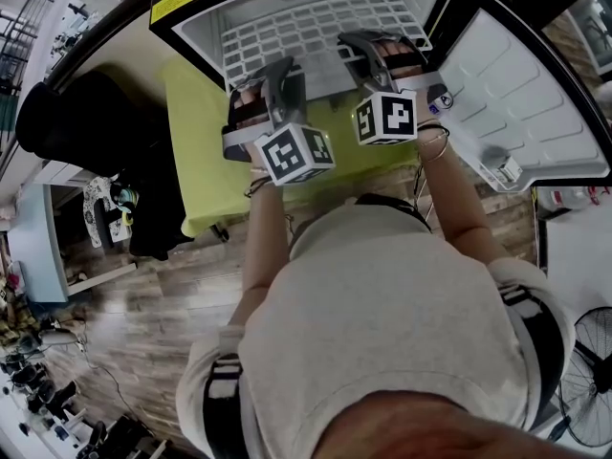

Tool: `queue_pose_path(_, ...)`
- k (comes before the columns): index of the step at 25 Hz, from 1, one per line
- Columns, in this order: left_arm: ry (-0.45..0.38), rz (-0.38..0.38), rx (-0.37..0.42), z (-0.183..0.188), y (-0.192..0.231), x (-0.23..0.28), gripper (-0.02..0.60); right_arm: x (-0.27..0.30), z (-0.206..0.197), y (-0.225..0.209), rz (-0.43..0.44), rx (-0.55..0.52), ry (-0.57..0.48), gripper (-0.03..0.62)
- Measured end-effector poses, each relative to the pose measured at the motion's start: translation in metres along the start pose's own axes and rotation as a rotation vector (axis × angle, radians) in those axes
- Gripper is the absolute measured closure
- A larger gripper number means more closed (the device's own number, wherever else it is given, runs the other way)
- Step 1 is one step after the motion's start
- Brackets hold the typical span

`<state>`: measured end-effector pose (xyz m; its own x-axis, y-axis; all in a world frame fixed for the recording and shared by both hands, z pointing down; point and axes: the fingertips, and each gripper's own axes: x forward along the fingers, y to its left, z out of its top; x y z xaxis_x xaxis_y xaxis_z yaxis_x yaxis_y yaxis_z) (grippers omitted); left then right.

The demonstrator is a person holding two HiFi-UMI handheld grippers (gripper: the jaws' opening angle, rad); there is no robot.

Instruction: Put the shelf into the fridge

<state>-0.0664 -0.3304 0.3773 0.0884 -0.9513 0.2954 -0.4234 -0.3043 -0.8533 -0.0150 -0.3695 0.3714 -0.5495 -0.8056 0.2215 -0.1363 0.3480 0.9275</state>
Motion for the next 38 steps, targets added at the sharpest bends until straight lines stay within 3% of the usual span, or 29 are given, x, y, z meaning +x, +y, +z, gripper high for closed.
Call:
queue_pose_path(27, 0.012, -0.054, -0.061, -0.012, 0.014, 0.045, 0.482, 0.048, -0.014, -0.009, 0.041, 0.047, 0.032, 0.494)
queue_pose_path(32, -0.007, -0.085, -0.121, -0.01, 0.013, 0.043, 0.462, 0.044, -0.015, -0.008, 0.054, 0.089, 0.048, 0.478)
queue_pose_path(38, -0.006, -0.118, -0.138, -0.006, 0.005, 0.033, 0.408, 0.029, -0.013, -0.009, 0.058, 0.121, 0.049, 0.47)
